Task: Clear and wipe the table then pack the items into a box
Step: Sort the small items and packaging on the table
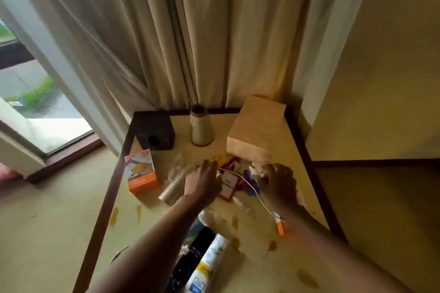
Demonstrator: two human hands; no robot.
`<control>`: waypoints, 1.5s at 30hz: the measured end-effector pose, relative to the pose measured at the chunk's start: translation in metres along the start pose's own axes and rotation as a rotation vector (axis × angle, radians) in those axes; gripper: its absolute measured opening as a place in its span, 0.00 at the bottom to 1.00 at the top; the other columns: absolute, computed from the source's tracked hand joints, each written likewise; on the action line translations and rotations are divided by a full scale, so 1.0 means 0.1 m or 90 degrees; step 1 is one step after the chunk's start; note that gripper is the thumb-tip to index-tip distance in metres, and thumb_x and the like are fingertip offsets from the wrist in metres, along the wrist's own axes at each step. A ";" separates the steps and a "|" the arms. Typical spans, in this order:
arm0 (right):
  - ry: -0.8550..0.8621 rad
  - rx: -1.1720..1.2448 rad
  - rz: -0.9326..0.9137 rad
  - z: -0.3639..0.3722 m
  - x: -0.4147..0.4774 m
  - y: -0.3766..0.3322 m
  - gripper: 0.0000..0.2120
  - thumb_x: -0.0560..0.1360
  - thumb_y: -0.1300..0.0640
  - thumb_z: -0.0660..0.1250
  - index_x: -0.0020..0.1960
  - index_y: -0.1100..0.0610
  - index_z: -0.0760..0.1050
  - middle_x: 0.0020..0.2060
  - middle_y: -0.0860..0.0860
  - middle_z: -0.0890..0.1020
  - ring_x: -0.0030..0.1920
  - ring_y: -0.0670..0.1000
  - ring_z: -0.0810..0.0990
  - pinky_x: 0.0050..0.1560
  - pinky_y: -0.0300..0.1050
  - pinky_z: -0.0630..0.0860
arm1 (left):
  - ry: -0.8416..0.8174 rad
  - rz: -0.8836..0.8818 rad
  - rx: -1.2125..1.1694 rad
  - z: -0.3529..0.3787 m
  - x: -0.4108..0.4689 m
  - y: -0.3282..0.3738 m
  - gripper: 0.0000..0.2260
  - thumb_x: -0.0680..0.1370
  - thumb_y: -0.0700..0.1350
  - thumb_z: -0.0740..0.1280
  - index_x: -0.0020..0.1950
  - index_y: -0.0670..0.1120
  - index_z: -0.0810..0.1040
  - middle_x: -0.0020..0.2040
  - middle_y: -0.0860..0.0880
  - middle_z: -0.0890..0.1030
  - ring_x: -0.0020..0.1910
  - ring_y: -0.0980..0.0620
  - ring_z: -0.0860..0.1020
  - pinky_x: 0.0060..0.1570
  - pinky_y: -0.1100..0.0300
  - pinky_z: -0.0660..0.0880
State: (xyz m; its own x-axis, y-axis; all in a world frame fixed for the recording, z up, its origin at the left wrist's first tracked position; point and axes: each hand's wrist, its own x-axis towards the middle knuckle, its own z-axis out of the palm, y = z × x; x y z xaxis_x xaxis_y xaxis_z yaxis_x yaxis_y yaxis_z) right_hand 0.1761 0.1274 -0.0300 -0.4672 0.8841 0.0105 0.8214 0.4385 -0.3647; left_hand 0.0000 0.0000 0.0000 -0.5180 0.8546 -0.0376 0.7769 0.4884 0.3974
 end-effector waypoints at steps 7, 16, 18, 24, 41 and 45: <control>-0.043 -0.079 0.056 0.49 0.40 -0.05 0.25 0.77 0.37 0.61 0.70 0.47 0.68 0.62 0.56 0.75 0.59 0.62 0.75 0.55 0.58 0.73 | -0.047 -0.069 0.091 0.64 0.37 -0.10 0.24 0.84 0.58 0.58 0.74 0.45 0.65 0.69 0.43 0.71 0.63 0.41 0.76 0.55 0.47 0.78; -0.050 0.047 0.039 0.56 0.55 0.13 0.17 0.79 0.61 0.63 0.67 0.54 0.74 0.55 0.61 0.78 0.56 0.65 0.77 0.52 0.58 0.75 | -0.019 -0.068 0.116 0.88 0.51 -0.12 0.13 0.82 0.46 0.61 0.66 0.46 0.72 0.63 0.44 0.76 0.53 0.42 0.81 0.48 0.49 0.77; -0.053 0.127 0.027 0.52 0.57 0.17 0.16 0.77 0.66 0.64 0.64 0.59 0.77 0.53 0.62 0.81 0.56 0.65 0.78 0.52 0.57 0.77 | -0.009 -0.068 0.080 0.89 0.49 -0.14 0.11 0.81 0.43 0.63 0.63 0.45 0.74 0.59 0.44 0.78 0.50 0.43 0.81 0.45 0.50 0.78; -0.060 0.270 0.034 0.38 0.53 0.23 0.17 0.71 0.74 0.66 0.55 0.60 0.83 0.54 0.59 0.83 0.56 0.58 0.81 0.53 0.49 0.79 | 0.011 -0.056 -0.049 0.98 0.40 -0.23 0.11 0.76 0.35 0.68 0.58 0.43 0.79 0.55 0.47 0.78 0.45 0.50 0.78 0.34 0.70 0.65; -0.320 0.369 -0.117 0.60 -0.17 -0.75 0.06 0.81 0.56 0.62 0.57 0.52 0.75 0.54 0.51 0.77 0.53 0.50 0.78 0.50 0.44 0.74 | -0.048 -0.167 -0.117 0.01 -0.39 -0.76 0.09 0.80 0.48 0.64 0.60 0.51 0.74 0.56 0.49 0.75 0.49 0.50 0.76 0.46 0.53 0.76; -0.440 0.221 -0.160 0.79 -0.45 -0.88 0.26 0.75 0.36 0.65 0.69 0.45 0.67 0.62 0.48 0.66 0.60 0.50 0.71 0.60 0.47 0.74 | -0.214 -0.088 -0.016 0.04 -0.79 -0.94 0.25 0.75 0.54 0.68 0.69 0.49 0.68 0.62 0.47 0.73 0.57 0.47 0.74 0.53 0.55 0.74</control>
State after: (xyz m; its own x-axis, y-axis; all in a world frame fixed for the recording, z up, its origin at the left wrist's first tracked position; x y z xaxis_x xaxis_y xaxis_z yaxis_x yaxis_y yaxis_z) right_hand 0.0993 0.0359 -0.0723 -0.8141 0.4156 -0.4056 0.5697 0.4356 -0.6970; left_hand -0.0310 -0.1128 -0.0378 -0.4676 0.7927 -0.3910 0.6967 0.6028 0.3889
